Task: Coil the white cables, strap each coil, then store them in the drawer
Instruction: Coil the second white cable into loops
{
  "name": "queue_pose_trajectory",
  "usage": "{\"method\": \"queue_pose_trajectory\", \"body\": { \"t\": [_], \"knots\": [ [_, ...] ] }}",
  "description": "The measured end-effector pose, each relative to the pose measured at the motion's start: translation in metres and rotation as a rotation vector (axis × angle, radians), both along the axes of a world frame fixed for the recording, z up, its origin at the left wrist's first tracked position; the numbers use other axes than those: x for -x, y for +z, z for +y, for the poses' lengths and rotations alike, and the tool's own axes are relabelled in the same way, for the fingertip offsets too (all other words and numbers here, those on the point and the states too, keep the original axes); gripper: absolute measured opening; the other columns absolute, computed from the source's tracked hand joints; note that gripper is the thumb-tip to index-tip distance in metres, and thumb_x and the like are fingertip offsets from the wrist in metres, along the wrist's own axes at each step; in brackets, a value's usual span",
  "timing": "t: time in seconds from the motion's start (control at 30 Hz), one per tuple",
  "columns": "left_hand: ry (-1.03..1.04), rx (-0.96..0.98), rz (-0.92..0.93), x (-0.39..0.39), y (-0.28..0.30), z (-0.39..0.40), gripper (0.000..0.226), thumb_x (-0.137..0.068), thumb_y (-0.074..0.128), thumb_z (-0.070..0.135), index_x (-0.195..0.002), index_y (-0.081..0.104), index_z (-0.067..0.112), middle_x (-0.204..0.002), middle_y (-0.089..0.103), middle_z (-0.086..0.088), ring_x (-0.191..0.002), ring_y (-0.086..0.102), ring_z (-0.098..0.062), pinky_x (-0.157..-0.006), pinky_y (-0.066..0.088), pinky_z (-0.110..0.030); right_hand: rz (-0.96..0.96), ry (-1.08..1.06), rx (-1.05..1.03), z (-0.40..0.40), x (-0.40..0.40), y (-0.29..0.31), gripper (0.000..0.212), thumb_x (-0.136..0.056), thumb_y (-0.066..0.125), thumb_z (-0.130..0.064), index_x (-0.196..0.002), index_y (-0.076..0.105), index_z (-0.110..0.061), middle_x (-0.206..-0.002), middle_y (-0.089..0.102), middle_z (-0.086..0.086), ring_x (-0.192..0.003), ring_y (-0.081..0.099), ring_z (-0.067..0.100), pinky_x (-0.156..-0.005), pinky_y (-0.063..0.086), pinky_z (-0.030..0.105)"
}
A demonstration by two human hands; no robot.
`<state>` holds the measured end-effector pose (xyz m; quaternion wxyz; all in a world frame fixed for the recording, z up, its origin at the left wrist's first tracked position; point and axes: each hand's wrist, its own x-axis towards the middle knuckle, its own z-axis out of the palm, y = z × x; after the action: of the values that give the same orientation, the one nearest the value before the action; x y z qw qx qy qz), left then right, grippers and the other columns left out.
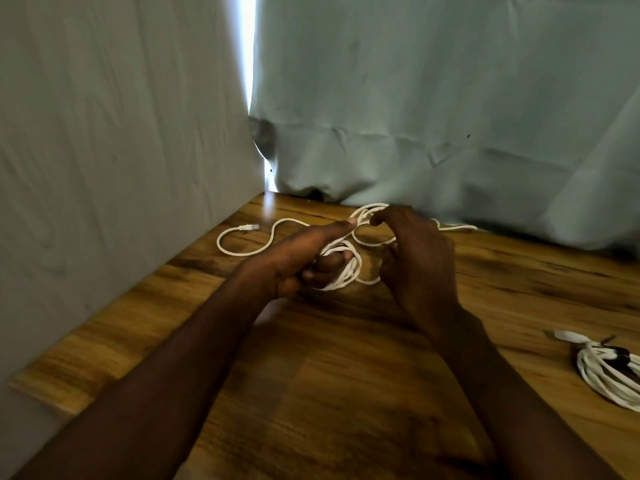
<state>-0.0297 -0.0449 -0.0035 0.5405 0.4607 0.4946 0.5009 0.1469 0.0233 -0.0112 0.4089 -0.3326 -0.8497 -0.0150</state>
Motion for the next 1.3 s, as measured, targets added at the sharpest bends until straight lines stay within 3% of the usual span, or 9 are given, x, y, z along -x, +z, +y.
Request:
{"method": "queue_pose_trajectory", "body": {
  "t": [0.17,0.37,0.57,0.67,0.77,0.93,1.03,1.17,1.3],
  "knots": [
    [-0.145,0.006,-0.041,-0.001,0.005,-0.008,0.051,-0.105,0.042,0.045,-0.076,0.058,0.007,-0.038,0.024,0.004,-0.029,0.016,-0.008,-0.038,0.010,-0.018,-0.156,-0.128,0.091,-0.001,-0.003,0.000,0.063,-0.083,0.070,-0.019,-0.141,0.050,-0.033,-0.151,0.051,-0.006,-0.137,0.046,0.029,-0.107,0.036,0.055],
    [-0.158,0.075,-0.192,0.008,0.005,-0.007,0.038,-0.094,0.047,0.039,-0.071,0.055,0.010,-0.036,0.024,0.006,-0.026,0.020,-0.006,-0.037,0.009,-0.020,-0.044,-0.227,-0.164,-0.017,0.002,0.009,0.026,-0.081,0.062,-0.035,-0.105,0.067,-0.029,-0.112,0.069,-0.007,-0.102,0.052,0.028,-0.082,0.028,0.041],
    [-0.168,0.052,-0.165,0.005,0.004,-0.008,0.052,-0.104,0.038,0.045,-0.073,0.058,0.008,-0.039,0.025,0.003,-0.028,0.019,-0.008,-0.036,0.012,-0.017,-0.244,-0.115,0.016,-0.010,0.001,0.002,0.050,-0.089,0.064,-0.040,-0.137,0.057,-0.047,-0.148,0.054,-0.016,-0.125,0.054,0.029,-0.094,0.038,0.050],
    [-0.153,0.015,-0.176,0.005,0.004,-0.006,0.050,-0.103,0.040,0.046,-0.079,0.057,0.005,-0.041,0.028,0.003,-0.032,0.020,-0.009,-0.035,0.020,-0.020,-0.113,-0.045,0.188,-0.008,0.005,-0.001,0.035,-0.092,0.064,-0.034,-0.126,0.065,-0.045,-0.135,0.065,-0.016,-0.126,0.058,0.024,-0.099,0.041,0.050],
    [-0.121,-0.026,-0.201,0.000,0.006,-0.008,0.041,-0.107,0.042,0.033,-0.082,0.060,0.006,-0.049,0.044,0.000,-0.042,0.043,-0.011,-0.044,0.041,-0.019,-0.001,-0.127,0.175,-0.007,0.005,0.000,0.023,-0.093,0.064,-0.024,-0.113,0.068,-0.035,-0.115,0.072,-0.009,-0.115,0.062,0.025,-0.091,0.036,0.043],
    [-0.239,-0.108,-0.087,-0.007,0.011,-0.018,0.055,-0.107,0.034,0.042,-0.095,0.066,-0.001,-0.049,0.052,-0.005,-0.036,0.042,-0.008,-0.038,0.023,-0.019,-0.038,-0.177,0.082,-0.004,-0.002,0.003,0.018,-0.100,0.057,-0.025,-0.110,0.069,-0.033,-0.097,0.076,-0.002,-0.100,0.067,0.030,-0.081,0.028,0.039],
    [-0.205,-0.098,-0.027,-0.013,0.008,-0.018,0.050,-0.107,0.041,0.038,-0.096,0.072,0.000,-0.051,0.054,-0.005,-0.040,0.048,-0.009,-0.041,0.035,-0.016,-0.132,-0.191,0.059,0.000,-0.004,0.003,0.025,-0.093,0.062,-0.020,-0.112,0.070,-0.033,-0.098,0.076,-0.003,-0.106,0.063,0.029,-0.086,0.037,0.042],
    [-0.144,-0.085,-0.210,-0.017,0.007,-0.012,0.033,-0.106,0.045,0.022,-0.102,0.068,-0.001,-0.062,0.066,-0.006,-0.052,0.062,-0.009,-0.048,0.051,-0.016,-0.098,-0.092,0.013,0.003,-0.006,-0.001,0.021,-0.088,0.061,-0.027,-0.105,0.072,-0.024,-0.099,0.074,0.002,-0.102,0.059,0.032,-0.078,0.048,0.040],
    [-0.118,-0.140,-0.567,-0.010,0.008,-0.003,0.023,-0.102,0.045,0.023,-0.092,0.059,0.008,-0.061,0.060,0.000,-0.045,0.056,-0.007,-0.040,0.045,-0.016,0.130,-0.047,0.108,0.009,0.004,-0.002,0.011,-0.093,0.068,-0.022,-0.102,0.074,-0.024,-0.094,0.075,0.000,-0.088,0.068,0.025,-0.067,0.040,0.033]
  ]
}}
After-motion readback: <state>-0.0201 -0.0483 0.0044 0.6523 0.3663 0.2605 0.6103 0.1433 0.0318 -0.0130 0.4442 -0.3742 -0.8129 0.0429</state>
